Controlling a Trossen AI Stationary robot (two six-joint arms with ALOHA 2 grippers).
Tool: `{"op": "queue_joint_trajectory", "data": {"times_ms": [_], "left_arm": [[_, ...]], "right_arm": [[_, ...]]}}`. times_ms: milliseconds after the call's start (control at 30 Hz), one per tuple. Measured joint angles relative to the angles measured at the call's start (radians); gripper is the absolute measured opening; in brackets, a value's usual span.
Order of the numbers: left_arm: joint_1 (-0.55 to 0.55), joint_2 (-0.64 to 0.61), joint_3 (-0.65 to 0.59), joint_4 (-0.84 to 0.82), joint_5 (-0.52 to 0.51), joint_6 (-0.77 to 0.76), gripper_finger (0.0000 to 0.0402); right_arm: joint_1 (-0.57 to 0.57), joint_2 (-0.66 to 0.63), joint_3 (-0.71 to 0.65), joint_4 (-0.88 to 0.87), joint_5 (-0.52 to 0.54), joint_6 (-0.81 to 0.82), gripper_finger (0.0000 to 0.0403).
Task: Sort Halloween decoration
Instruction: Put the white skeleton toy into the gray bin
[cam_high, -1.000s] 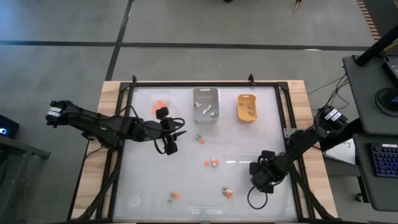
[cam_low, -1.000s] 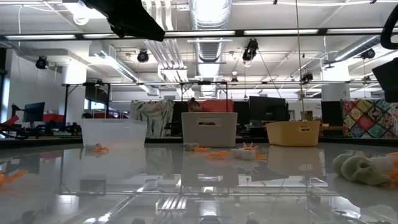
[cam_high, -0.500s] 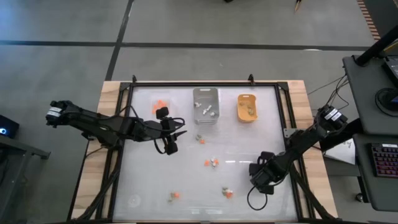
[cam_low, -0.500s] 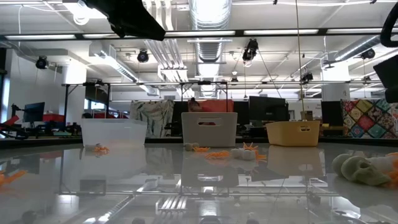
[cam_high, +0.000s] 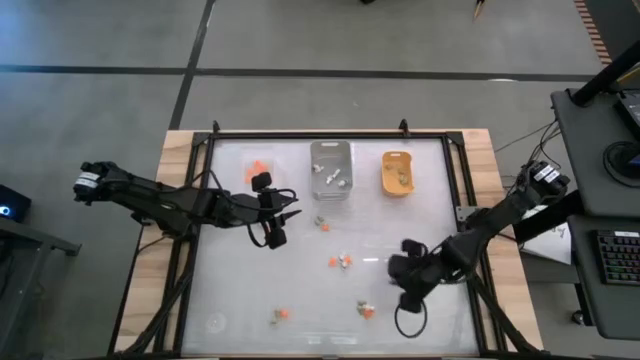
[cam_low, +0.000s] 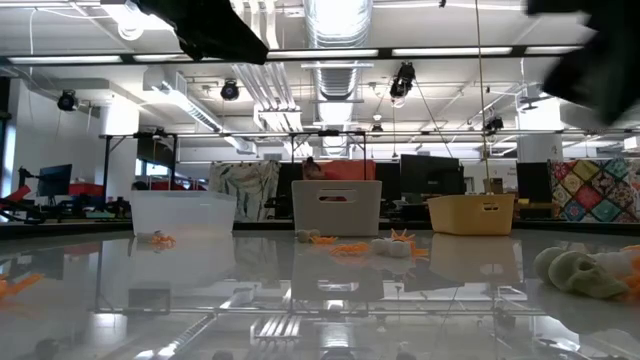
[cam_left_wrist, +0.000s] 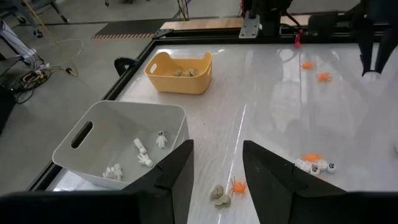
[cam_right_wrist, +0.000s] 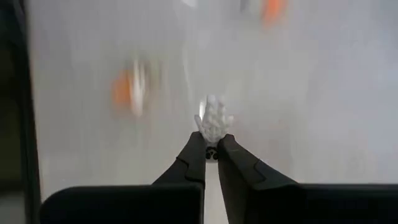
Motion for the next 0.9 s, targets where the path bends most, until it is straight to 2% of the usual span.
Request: {"op": "queue_joint_trajectory", "data": {"times_ms": [67,167,333,500,700,900], "left_arm": [[0.000,0.000,0.000,0.005,0.000,-0.002,0.0121],[0.000,0.000,0.000,0.008,0.000,-0.004,0.0121],[0.000,0.000,0.000,0.014,0.000,-0.009,0.0121],[0.000,0.000,0.000,0.012,0.001,-0.032,0.0121],[0.000,0.000,-0.002,0.011,0.001,-0.047,0.0121],[0.000,0.000,-0.002,0.011,0.001,-0.053,0.0121]], "right_arm": [[-0.045,-0.015,-0.002,0.100,0.100,-0.059,0.0013],[-0.138,-0.025,-0.003,0.239,0.168,-0.187,0.0013],[-0.316,-0.007,-0.003,0.455,0.176,-0.473,0.0013],[-0.512,0.031,-0.003,0.583,0.168,-0.698,0.0013],[-0.741,0.066,-0.004,0.679,0.168,-0.746,0.0013],[-0.912,0.099,-0.004,0.779,0.168,-0.754,0.0013]]}}
